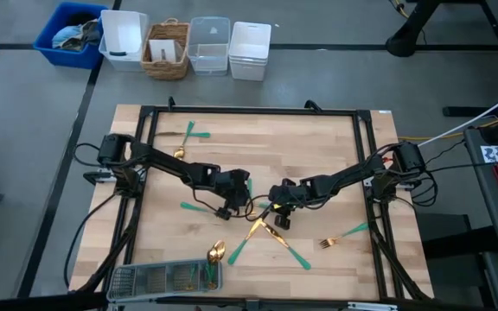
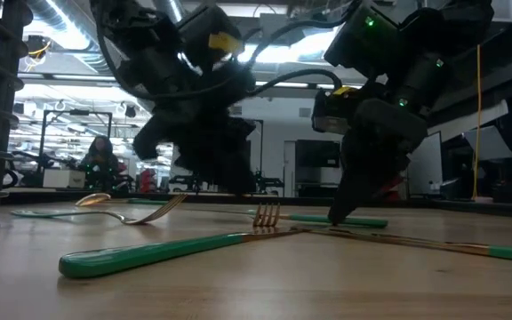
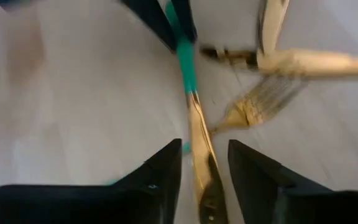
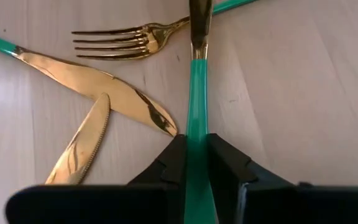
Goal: Sort silverware
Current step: Put the right knife into the cutlery rack
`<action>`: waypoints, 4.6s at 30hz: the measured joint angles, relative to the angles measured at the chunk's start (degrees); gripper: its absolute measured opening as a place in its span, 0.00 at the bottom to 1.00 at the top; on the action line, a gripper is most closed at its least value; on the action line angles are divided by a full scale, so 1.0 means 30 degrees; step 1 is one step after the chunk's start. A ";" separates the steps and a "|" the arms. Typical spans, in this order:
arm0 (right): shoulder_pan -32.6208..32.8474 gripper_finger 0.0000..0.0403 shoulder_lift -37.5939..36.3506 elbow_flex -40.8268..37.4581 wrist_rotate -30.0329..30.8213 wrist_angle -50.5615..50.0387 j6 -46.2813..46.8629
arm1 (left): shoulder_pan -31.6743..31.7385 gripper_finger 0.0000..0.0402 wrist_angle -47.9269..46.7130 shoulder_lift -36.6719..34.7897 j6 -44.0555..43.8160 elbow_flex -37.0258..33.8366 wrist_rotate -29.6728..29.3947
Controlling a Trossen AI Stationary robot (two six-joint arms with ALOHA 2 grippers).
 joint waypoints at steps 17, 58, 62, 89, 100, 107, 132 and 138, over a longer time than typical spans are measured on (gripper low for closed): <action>-0.0014 0.13 -0.0007 -0.0015 -0.0725 0.0400 0.0858 | 0.0073 0.34 0.0560 0.1262 0.1369 0.0007 -0.1574; 0.0066 0.13 -0.0145 0.0546 -0.1146 0.0559 0.0225 | 0.0109 0.00 0.0889 0.1269 0.2837 0.0007 -0.1763; 0.0059 0.13 -0.0145 0.0578 -0.0889 0.0399 0.0292 | 0.0109 0.00 0.0918 0.1269 0.2724 0.0007 -0.1756; 0.0030 0.41 -0.0138 0.0583 -0.0604 0.0349 0.1905 | 0.0102 0.00 0.1009 0.1283 0.0697 0.0007 -0.1682; 0.0052 0.28 -0.0181 0.0648 0.1292 -0.1006 0.1805 | 0.0223 0.00 0.1011 0.1298 0.0342 0.0015 -0.0874; 0.0037 0.06 -0.0222 0.0648 0.1337 -0.1166 0.1823 | 0.0355 0.00 0.1062 0.1298 0.0281 0.0022 -0.0833; 0.0038 0.07 -0.0203 0.0634 0.1007 -0.1079 0.1617 | 0.0328 0.04 0.0426 0.1327 -0.0034 -0.0015 -0.0879; 0.0037 0.17 -0.0181 0.0612 0.0962 -0.1112 0.1689 | 0.0308 0.01 0.0386 0.1315 -0.0002 -0.0007 -0.1439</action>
